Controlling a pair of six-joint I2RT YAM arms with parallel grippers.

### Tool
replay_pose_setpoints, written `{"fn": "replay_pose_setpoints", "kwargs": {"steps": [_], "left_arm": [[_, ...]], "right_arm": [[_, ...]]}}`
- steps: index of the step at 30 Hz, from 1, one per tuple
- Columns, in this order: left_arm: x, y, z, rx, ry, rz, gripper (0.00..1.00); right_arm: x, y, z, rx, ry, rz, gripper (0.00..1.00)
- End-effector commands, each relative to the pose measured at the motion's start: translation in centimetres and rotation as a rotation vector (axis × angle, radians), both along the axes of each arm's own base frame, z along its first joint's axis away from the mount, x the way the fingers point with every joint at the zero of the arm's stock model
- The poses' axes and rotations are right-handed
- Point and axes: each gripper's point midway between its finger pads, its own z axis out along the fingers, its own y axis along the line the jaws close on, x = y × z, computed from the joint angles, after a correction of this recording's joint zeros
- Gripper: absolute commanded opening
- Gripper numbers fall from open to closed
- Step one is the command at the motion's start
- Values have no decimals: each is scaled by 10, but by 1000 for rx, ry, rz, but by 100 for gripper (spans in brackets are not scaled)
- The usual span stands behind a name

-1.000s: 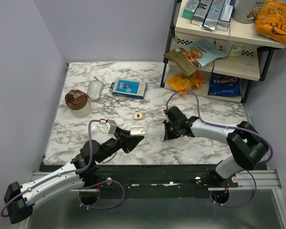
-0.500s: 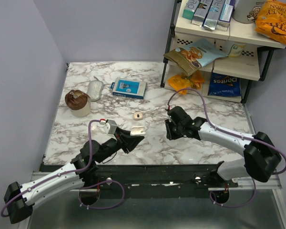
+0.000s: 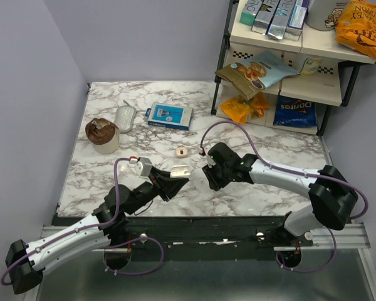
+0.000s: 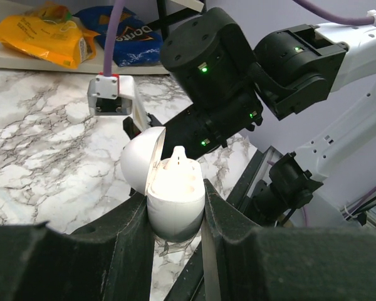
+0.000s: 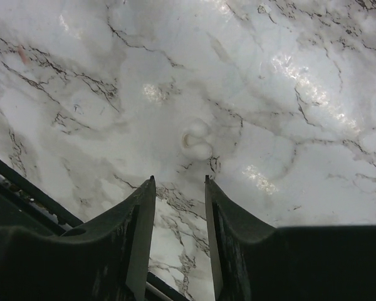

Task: Insert the wireless bluetooth earbuds into the charging case
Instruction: Adjust the earbud at the center of the board.

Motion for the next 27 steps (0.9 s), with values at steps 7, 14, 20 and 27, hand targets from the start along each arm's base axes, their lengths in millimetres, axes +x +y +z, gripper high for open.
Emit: {"fn": "replay_pose_setpoints", "kwargs": {"steps": [7, 14, 20, 27], "left_arm": [[1, 4, -8, 8, 11, 22, 0], [1, 4, -10, 7, 15, 21, 0], [1, 4, -10, 9, 14, 21, 0], [1, 5, -12, 15, 17, 26, 0]], "right_arm": [[12, 30, 8, 57, -13, 67, 46], [10, 32, -8, 42, 22, 70, 46], [12, 31, -15, 23, 25, 56, 46], [16, 26, -25, -10, 27, 30, 46]]}}
